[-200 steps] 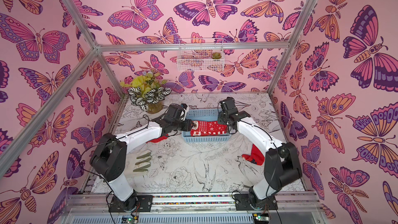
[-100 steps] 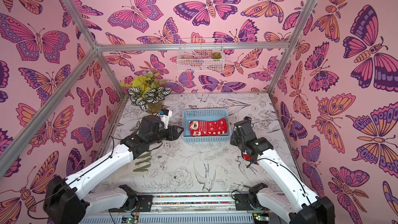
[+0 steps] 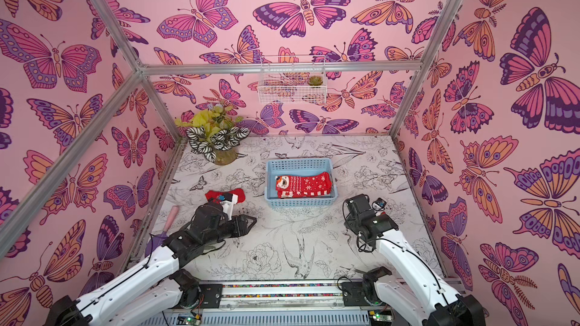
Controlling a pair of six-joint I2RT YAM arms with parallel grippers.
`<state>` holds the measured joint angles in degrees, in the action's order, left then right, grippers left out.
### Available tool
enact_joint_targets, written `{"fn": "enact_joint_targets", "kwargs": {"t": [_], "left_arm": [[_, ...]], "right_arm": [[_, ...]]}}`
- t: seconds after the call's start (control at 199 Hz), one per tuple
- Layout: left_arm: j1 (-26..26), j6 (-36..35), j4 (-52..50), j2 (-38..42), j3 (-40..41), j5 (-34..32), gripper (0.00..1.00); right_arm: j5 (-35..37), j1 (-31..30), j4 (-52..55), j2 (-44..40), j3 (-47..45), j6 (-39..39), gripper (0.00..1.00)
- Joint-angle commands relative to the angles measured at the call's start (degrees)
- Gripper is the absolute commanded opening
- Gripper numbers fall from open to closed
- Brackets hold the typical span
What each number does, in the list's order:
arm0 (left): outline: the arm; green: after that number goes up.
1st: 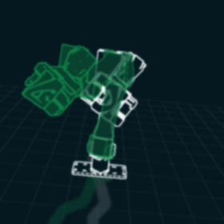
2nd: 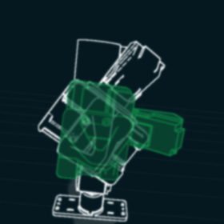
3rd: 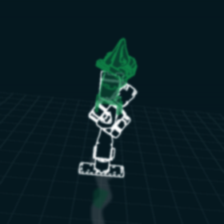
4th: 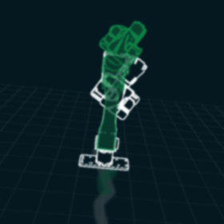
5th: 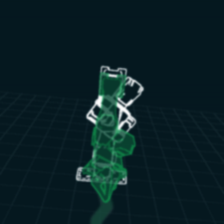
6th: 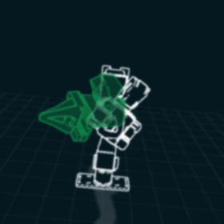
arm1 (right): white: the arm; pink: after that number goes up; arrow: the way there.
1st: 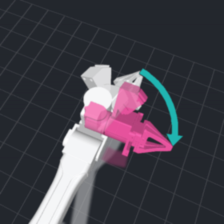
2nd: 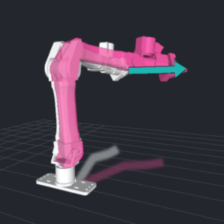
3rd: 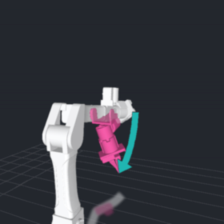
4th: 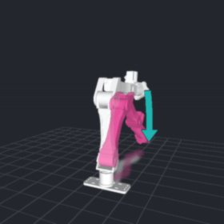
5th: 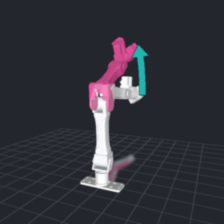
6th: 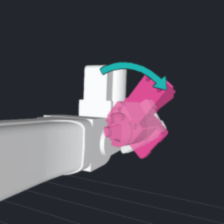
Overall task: Place the socks together as a pair
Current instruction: Pick up the sock from the center of the board.
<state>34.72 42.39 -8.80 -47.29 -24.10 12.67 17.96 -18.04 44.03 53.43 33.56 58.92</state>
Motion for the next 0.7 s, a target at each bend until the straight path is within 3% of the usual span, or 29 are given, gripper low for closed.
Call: {"fn": "enact_joint_targets", "kwargs": {"t": [0.0,0.447,0.502,0.617,0.698], "left_arm": [[0.88,2.20,1.45,2.04,2.36,0.68,0.54],[1.57,4.28,1.37,6.53,4.67,-1.40,0.54],[1.69,4.13,1.34,6.51,4.67,-1.36,0.54],[1.68,4.02,1.33,6.63,4.67,-1.08,0.54],[1.76,3.86,1.33,6.75,4.67,-1.19,0.54]], "right_arm": [[2.45,2.31,0.37,1.02,0.24,3.88,0.73],[1.22,5.65,-6.06,8.71,-1.21,4.64,0.51],[1.04,5.67,-6.35,9.59,-1.14,4.55,0.43],[0.43,5.69,-6.22,9.88,-0.83,4.38,0.16],[-0.23,5.73,-4.55,8.43,0.08,3.74,0.05]]}}
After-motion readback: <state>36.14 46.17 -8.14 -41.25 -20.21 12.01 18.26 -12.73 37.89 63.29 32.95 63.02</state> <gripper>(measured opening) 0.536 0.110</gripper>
